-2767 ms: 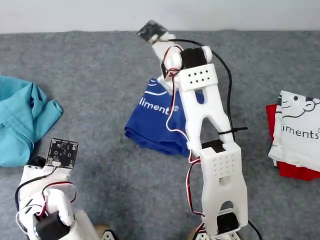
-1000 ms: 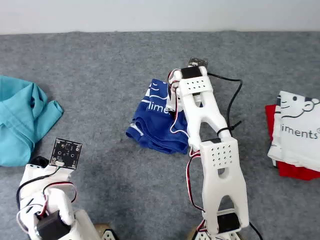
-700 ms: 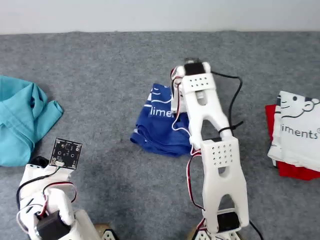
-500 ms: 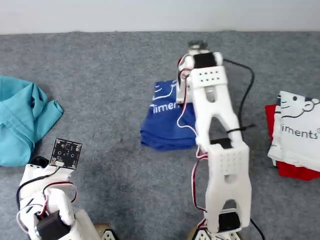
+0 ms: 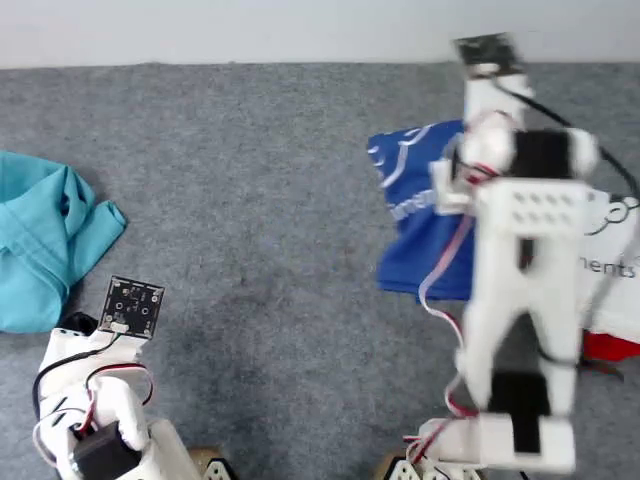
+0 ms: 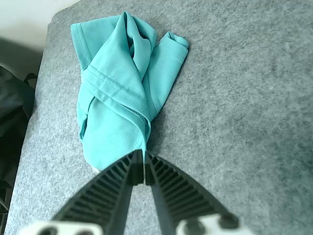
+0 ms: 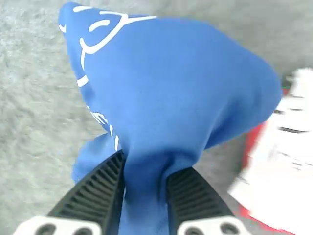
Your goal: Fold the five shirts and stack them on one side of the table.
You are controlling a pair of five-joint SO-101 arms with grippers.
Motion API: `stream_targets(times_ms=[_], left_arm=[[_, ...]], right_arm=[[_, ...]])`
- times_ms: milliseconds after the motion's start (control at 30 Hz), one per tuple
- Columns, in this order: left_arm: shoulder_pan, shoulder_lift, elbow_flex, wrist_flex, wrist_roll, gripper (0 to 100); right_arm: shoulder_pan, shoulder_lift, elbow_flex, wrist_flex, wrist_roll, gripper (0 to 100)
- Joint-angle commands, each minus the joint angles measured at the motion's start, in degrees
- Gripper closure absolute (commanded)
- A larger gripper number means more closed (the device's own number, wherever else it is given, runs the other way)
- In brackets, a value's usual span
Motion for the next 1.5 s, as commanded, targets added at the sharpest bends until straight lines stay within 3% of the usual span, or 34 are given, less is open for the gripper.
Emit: stream_targets(times_ms=[0, 300, 500, 933, 1133, 1200, 1367, 1467], left_arm=[[0.26, -0.35, -0.57, -0.44, -0.53, 98], [0.35, -0.35, -0.4, -0.44, -2.9, 98], [0.26, -0.35, -0.31, -0.44, -3.34, 98], [0.35, -0.35, -0.31, -0.44, -3.34, 98], [0.35, -0.35, -0.31, -0.44, -3.34, 98], [0.35, -0.35, -0.31, -0.44, -3.34, 98], [0.35, -0.35, -0.31, -0.44, -3.34, 98], [0.35, -0.35, -0.31, -0.44, -3.34, 98]], right_arm=[[6.73, -10.15, 1.32, 2.33, 7.56, 99.1], [24.4, -13.05, 1.67, 1.89, 22.51, 99.1], [32.66, -8.31, 3.87, -6.29, 26.2, 99.1], [40.04, 9.89, 4.04, -23.87, 26.37, 99.1], [41.19, 17.01, 3.96, -34.33, 39.3, 98.6], [41.89, 18.33, 3.96, -37.58, 42.2, 94.0], [43.3, 18.51, 3.96, -38.99, 42.29, 71.6], [43.74, 16.48, 3.96, -38.81, 42.2, 69.9]])
